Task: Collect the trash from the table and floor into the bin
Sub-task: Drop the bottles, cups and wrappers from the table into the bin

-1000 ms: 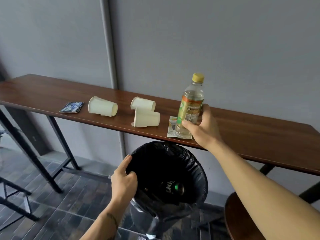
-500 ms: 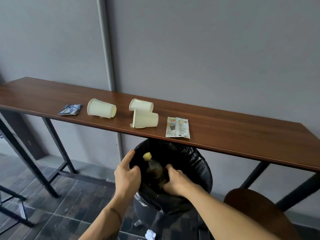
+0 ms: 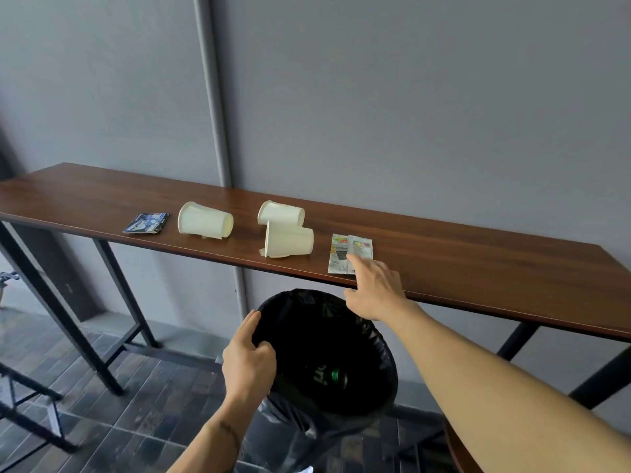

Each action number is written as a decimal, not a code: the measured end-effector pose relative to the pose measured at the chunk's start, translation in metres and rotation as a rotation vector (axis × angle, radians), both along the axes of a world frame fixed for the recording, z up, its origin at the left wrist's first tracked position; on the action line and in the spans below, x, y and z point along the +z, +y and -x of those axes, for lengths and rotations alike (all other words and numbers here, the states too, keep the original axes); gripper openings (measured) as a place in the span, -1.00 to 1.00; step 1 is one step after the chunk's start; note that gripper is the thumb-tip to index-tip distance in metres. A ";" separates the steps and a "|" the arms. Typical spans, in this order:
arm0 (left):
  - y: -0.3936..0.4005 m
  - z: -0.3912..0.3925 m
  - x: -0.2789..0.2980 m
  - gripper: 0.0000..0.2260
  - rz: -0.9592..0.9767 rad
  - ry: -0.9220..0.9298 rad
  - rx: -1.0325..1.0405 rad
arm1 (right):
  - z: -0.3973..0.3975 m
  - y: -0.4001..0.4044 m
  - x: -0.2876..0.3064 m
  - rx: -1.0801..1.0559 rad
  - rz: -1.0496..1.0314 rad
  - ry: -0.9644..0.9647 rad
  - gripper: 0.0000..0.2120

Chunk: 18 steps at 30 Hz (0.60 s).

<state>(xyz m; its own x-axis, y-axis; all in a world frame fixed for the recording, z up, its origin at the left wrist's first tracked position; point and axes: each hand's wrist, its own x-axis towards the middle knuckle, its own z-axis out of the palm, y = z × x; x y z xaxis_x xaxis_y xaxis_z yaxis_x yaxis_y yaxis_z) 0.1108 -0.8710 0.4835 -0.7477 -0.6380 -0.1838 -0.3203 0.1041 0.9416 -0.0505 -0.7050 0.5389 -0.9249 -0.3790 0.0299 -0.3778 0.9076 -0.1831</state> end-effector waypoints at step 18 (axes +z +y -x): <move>-0.014 -0.014 -0.004 -0.34 -0.042 0.080 0.050 | -0.085 -0.013 -0.059 0.419 -0.107 -0.200 -0.40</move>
